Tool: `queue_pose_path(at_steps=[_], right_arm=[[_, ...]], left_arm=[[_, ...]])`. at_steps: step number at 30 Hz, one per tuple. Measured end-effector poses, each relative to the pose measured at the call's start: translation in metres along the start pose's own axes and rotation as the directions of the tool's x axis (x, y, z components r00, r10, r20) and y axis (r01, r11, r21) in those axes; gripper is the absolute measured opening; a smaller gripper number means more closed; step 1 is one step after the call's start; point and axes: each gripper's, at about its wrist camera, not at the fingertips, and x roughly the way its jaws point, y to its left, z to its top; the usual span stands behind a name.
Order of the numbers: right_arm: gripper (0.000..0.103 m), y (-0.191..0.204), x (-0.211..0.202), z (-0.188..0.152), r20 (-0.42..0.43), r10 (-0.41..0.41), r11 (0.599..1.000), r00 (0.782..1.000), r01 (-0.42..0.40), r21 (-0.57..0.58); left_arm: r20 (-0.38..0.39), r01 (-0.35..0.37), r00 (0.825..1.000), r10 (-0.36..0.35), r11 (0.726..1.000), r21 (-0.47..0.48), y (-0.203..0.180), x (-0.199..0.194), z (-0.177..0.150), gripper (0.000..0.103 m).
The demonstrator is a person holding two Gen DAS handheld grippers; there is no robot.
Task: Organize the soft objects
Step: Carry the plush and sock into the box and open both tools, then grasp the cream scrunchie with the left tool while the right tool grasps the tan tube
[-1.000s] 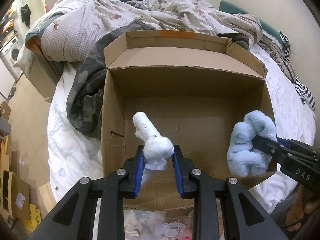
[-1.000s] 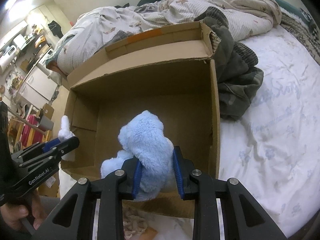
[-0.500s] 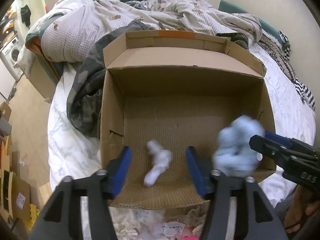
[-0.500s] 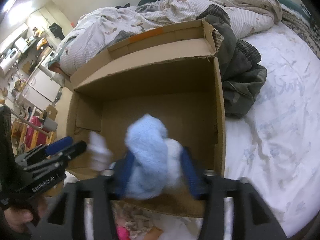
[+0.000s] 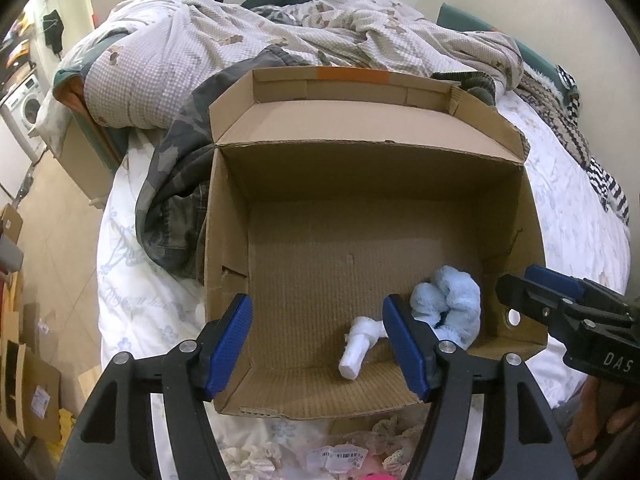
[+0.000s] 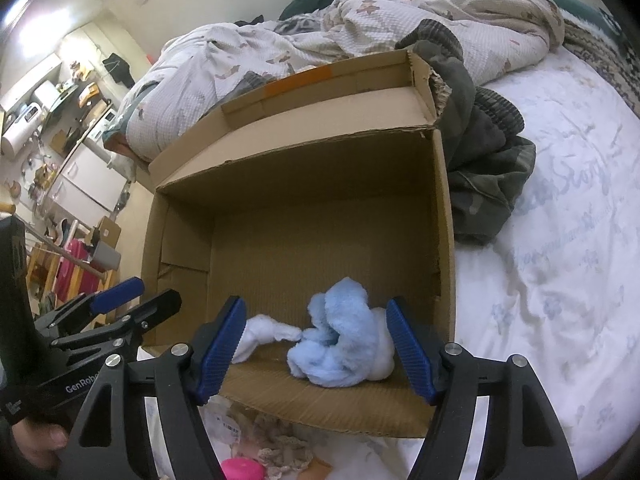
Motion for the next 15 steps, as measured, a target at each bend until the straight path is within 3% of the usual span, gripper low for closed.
queue_pose_path(at_steps=[15], right_arm=[[0.077, 0.002, -0.013, -0.005, 0.028, -0.001, 1.0, 1.0, 0.001, 0.014]], left_arm=[[0.03, 0.004, 1.0, -0.003, 0.999, -0.041, 0.014, -0.026, -0.009, 0.065]])
